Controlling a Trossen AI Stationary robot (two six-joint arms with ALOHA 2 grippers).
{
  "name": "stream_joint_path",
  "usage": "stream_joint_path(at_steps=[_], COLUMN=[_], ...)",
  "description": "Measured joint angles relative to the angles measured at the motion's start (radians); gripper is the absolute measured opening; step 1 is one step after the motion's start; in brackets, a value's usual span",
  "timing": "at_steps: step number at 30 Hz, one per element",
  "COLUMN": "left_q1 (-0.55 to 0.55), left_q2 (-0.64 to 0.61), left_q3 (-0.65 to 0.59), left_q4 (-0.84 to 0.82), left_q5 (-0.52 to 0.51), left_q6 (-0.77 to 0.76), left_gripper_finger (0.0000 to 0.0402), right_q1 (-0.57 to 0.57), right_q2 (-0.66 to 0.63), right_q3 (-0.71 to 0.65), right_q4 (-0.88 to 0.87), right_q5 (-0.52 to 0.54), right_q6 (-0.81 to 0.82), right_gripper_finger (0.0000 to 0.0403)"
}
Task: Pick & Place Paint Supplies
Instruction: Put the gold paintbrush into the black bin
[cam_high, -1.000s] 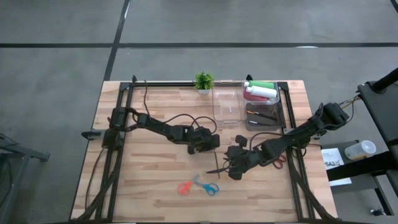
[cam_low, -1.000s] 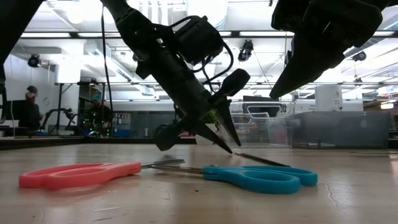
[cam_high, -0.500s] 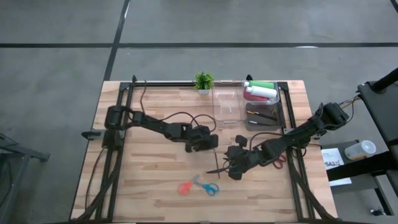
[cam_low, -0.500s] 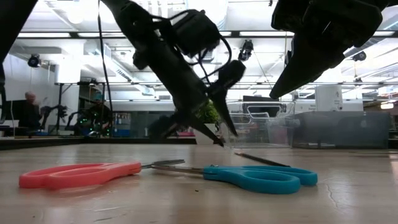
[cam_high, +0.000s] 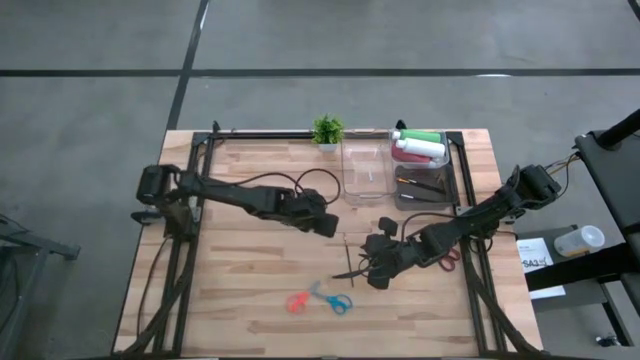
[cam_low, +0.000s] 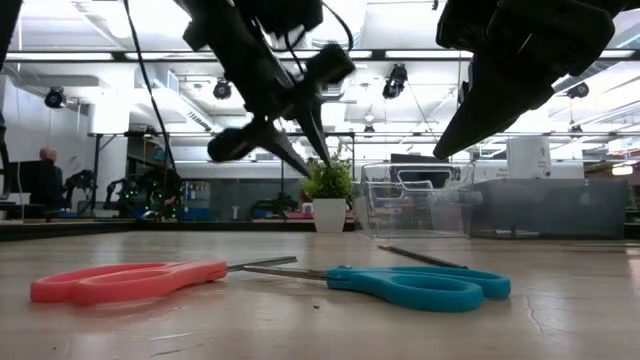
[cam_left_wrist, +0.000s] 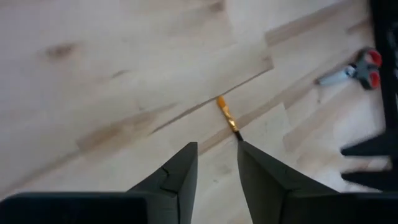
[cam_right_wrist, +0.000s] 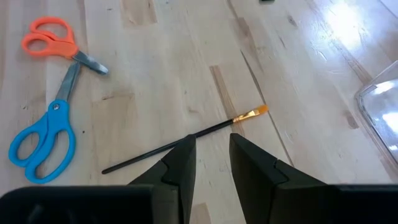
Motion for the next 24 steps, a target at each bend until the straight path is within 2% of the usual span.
stream_joint_path(at_steps=[4,11,17,19,22,24], left_q1=[-0.012,-0.021,-0.021,-0.021,-0.021,-0.024], left_q2=[-0.038,-0.093,-0.219,-0.287,-0.399,-0.478], left_q3=[0.000,-0.007,-0.139,-0.211,-0.328,-0.408], left_q4=[-0.016,-0.077,0.008,0.079,0.269,0.400], left_q5=[-0.044,-0.056,-0.095,-0.114,-0.115,-0.115], left_q6=[0.103,0.258,0.365,0.506,0.844,0.977], left_gripper_finger=[0.0102,0.0064,0.0062,0.0062,0.0062,0.0062], right_q1=[0.000,0.000,0.000,0.000,0.000,0.000], right_q2=[0.000,0.000,0.000,0.000,0.000,0.000], right_q3=[0.000,0.000,0.000,0.000,0.000,0.000], right_q4=[-0.001,0.000,0.000,0.000,0.001,0.006], right_q5=[0.000,0.000,0.000,0.000,0.000,0.001], right_q6=[0.000,0.000,0.000,0.000,0.000,0.000], right_gripper_finger=[0.0093,0.0093,0.0093,0.0093,0.0093,0.0093])
